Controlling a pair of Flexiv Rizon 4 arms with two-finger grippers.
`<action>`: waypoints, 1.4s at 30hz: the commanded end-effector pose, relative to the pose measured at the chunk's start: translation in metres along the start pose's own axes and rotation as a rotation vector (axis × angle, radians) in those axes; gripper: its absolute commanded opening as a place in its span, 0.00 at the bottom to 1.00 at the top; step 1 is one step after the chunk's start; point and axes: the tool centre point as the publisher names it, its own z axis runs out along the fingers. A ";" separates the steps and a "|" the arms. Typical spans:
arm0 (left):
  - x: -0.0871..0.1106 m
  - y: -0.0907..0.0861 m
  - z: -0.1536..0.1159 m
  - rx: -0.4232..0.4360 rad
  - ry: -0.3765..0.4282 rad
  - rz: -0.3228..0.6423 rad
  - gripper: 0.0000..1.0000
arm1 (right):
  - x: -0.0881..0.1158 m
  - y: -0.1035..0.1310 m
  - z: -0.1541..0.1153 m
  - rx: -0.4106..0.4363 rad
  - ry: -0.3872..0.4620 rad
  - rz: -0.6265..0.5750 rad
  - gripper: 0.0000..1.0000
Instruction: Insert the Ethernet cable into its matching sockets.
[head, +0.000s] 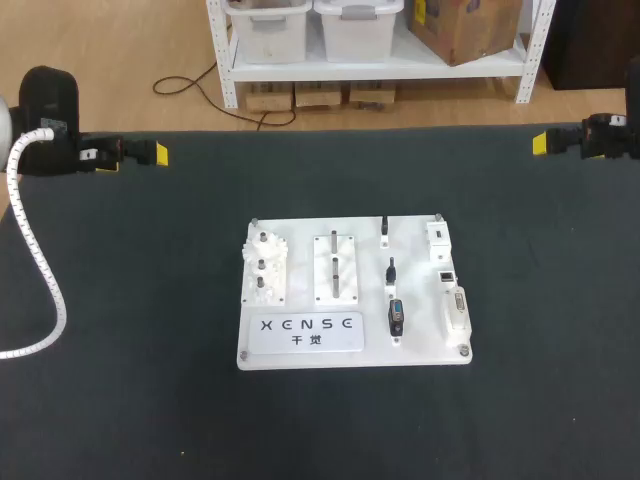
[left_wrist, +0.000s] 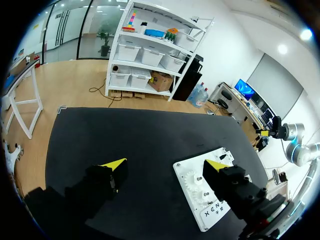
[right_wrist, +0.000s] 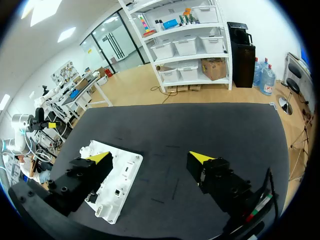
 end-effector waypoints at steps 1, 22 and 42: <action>-0.001 -0.002 0.000 -0.009 0.006 -0.002 1.00 | 0.000 -0.001 0.000 -0.003 0.001 -0.001 1.00; -0.012 -0.067 0.057 0.440 0.028 0.710 1.00 | 0.000 -0.001 0.000 -0.003 0.001 -0.001 1.00; 0.045 -0.153 0.102 0.712 0.016 1.142 1.00 | 0.000 -0.001 0.000 -0.003 0.001 -0.001 1.00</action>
